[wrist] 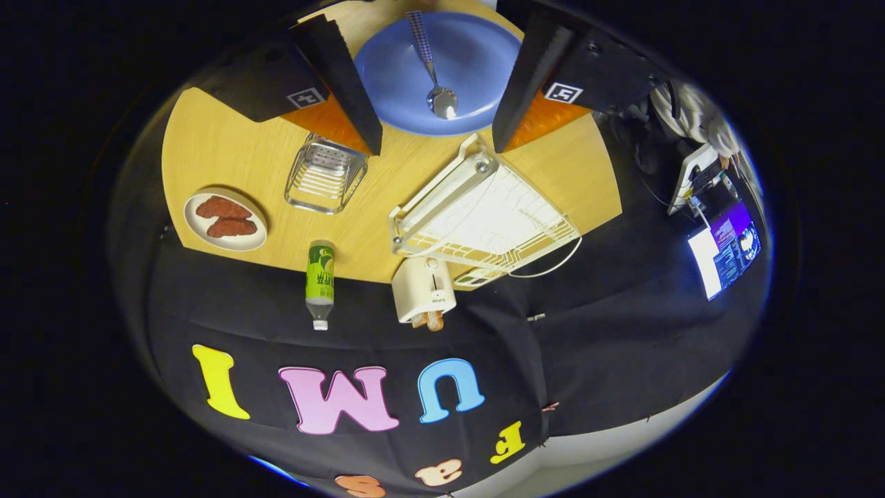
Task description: Take the plate from the dish rack, then take the spoon from the basket and place it into the plate.
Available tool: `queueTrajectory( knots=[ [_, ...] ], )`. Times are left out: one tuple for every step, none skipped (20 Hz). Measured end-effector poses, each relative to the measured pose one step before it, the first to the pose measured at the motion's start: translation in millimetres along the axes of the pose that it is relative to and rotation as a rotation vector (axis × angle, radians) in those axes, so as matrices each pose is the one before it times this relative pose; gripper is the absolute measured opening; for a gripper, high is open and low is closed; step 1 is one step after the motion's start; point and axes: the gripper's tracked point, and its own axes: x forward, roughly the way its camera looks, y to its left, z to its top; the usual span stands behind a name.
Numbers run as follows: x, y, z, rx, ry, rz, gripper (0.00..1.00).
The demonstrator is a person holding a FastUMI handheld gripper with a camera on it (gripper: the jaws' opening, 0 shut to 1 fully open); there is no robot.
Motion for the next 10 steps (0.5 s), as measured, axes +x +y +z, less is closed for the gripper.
queueTrajectory(
  knots=[
    [-4.80,1.17,12.39,0.00281,-0.02427,-0.00946,0.98],
    [-5.72,-0.54,12.72,0.00024,-0.02200,-0.01394,0.98],
    [-5.64,-0.98,12.30,-0.00045,-0.02286,-0.01565,0.98],
    [-5.12,-2.75,13.65,-0.00299,-0.02545,-0.01957,0.98],
    [-5.88,-2.58,13.60,-0.00497,-0.02744,-0.02276,0.98],
    [-5.25,-4.11,12.83,-0.00678,-0.02421,-0.02666,0.98],
    [-6.08,-3.80,11.93,-0.00554,-0.02441,-0.02752,0.98],
    [-4.38,-5.85,13.07,-0.00372,-0.02473,-0.03220,0.98],
    [-5.98,-5.73,12.46,-0.00048,-0.02660,-0.03836,0.98],
    [-5.41,-7.19,14.41,0.00643,-0.03795,-0.04219,0.98]
  ],
)
